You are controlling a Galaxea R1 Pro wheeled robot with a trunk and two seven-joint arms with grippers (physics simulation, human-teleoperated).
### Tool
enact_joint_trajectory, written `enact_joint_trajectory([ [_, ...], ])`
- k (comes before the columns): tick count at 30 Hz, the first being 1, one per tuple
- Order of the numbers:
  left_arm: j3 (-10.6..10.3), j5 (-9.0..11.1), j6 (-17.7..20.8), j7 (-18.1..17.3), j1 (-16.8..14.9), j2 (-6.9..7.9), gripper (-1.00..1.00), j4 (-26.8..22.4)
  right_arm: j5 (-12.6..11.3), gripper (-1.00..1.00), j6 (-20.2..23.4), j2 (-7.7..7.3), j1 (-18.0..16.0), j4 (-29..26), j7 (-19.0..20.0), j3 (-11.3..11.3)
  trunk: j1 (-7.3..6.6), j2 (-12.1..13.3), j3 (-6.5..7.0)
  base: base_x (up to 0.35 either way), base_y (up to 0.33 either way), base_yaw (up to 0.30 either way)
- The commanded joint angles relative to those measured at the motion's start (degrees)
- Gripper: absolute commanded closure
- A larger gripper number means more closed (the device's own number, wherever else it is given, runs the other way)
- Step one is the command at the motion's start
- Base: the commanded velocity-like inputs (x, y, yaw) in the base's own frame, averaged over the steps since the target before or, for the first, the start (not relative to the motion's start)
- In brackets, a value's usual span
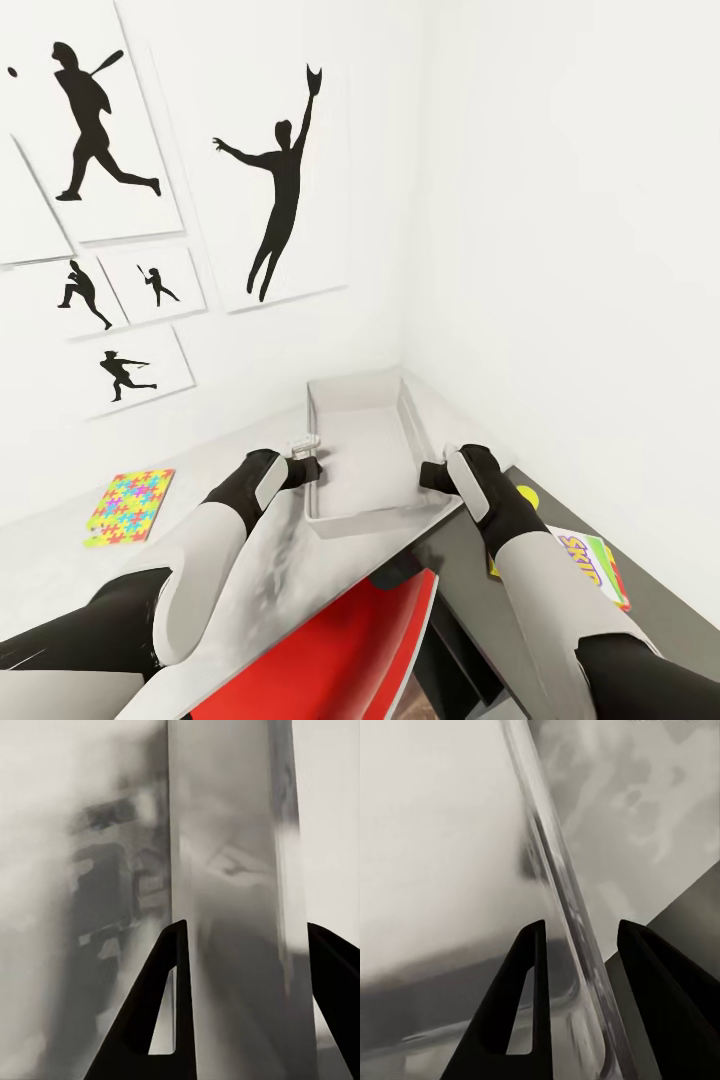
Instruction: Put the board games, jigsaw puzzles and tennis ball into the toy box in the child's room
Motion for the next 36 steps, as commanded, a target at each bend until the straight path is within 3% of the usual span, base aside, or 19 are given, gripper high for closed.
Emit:
enact_joint_trajectory([
  [1,0.19,1.47,1.37,0.21,-0.01,-0.07,1.0,3.26,-0.63,1.0,-0.04,-0.01,-0.04,-0.15,-0.5,0.18,0.04,-0.11,-0.12,0.0,0.0,0.0],
  [26,0.19,1.47,1.54,0.21,-0.01,-0.07,1.0,3.09,-0.64,1.0,-0.02,0.0,-0.01,-0.3,-0.49,0.12,0.04,-0.11,1.83,-0.001,0.0,0.0],
  [36,0.19,1.47,1.63,0.21,-0.01,-0.07,1.0,3.09,-0.64,1.0,-0.02,0.0,-0.01,-0.3,-0.5,0.14,0.04,-0.11,2.3,-0.112,0.036,0.0],
])
